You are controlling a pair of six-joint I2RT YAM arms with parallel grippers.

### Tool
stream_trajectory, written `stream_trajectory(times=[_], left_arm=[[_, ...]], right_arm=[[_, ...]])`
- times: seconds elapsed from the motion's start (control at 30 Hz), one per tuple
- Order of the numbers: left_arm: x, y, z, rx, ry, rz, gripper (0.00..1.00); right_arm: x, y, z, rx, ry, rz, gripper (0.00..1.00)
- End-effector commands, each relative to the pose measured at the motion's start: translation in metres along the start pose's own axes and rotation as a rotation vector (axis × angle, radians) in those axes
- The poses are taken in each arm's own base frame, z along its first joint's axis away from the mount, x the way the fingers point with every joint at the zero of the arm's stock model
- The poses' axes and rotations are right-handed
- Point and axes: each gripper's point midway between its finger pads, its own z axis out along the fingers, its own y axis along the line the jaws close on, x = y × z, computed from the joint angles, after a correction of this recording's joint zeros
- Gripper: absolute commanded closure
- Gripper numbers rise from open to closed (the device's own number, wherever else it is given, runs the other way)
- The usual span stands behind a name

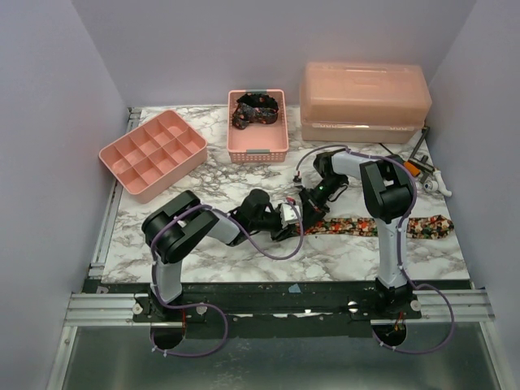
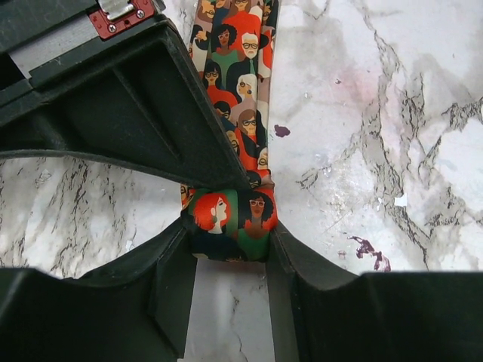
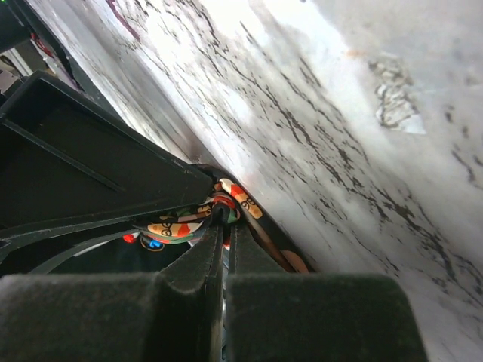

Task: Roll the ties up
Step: Roll the tie at the center of the board.

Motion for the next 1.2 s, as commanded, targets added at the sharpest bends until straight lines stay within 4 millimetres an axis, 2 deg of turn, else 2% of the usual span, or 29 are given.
stream_trajectory(times=[0.0, 0.2, 0.37, 0.43, 0.53, 0.57, 0.77, 0.83, 0.87, 0.93, 0.97, 1.07, 1.17], left_arm=[[-0.033, -0.005, 0.019, 0.028, -0.085, 0.039, 0.61], [-0.007, 0.002, 0.036, 0.008, -0.014, 0.02, 0.61], [0.018, 0.003, 0.036, -0.016, 0.063, 0.016, 0.66], [0.025, 0.003, 0.032, -0.025, 0.093, 0.018, 0.62], [0.026, 0.003, 0.028, -0.039, 0.108, 0.018, 0.51], [0.026, 0.003, 0.027, -0.043, 0.109, 0.005, 0.5], [0.026, 0.005, 0.029, -0.041, 0.099, -0.084, 0.67], [0.028, 0.001, 0.026, -0.036, 0.097, -0.083, 0.69], [0.029, 0.0, 0.022, -0.034, 0.092, -0.083, 0.65], [0.027, -0.003, 0.013, -0.039, 0.07, -0.076, 0.47], [0.026, -0.003, 0.009, -0.044, 0.056, -0.072, 0.42], [0.029, -0.004, -0.001, -0.05, 0.048, -0.075, 0.39], [0.029, -0.004, -0.004, -0.061, 0.038, -0.057, 0.41]], right_arm=[[-0.032, -0.04, 0.025, 0.125, -0.047, -0.195, 0.99], [-0.033, -0.036, 0.029, 0.103, -0.049, -0.205, 0.99], [-0.035, -0.031, 0.03, 0.086, -0.049, -0.217, 0.99], [-0.036, -0.028, 0.031, 0.076, -0.052, -0.224, 0.99], [-0.038, -0.025, 0.033, 0.059, -0.065, -0.22, 0.99], [-0.038, -0.024, 0.034, 0.052, -0.067, -0.219, 0.99], [-0.033, -0.028, 0.037, 0.056, -0.062, -0.206, 0.99], [-0.03, -0.031, 0.038, 0.067, -0.055, -0.208, 0.99], [-0.028, -0.033, 0.039, 0.075, -0.05, -0.207, 1.0], [-0.026, -0.037, 0.039, 0.086, -0.041, -0.209, 0.99], [-0.024, -0.038, 0.039, 0.091, -0.038, -0.211, 0.99], [-0.024, -0.039, 0.039, 0.099, -0.038, -0.22, 0.99], [-0.023, -0.04, 0.04, 0.098, -0.035, -0.217, 0.99]])
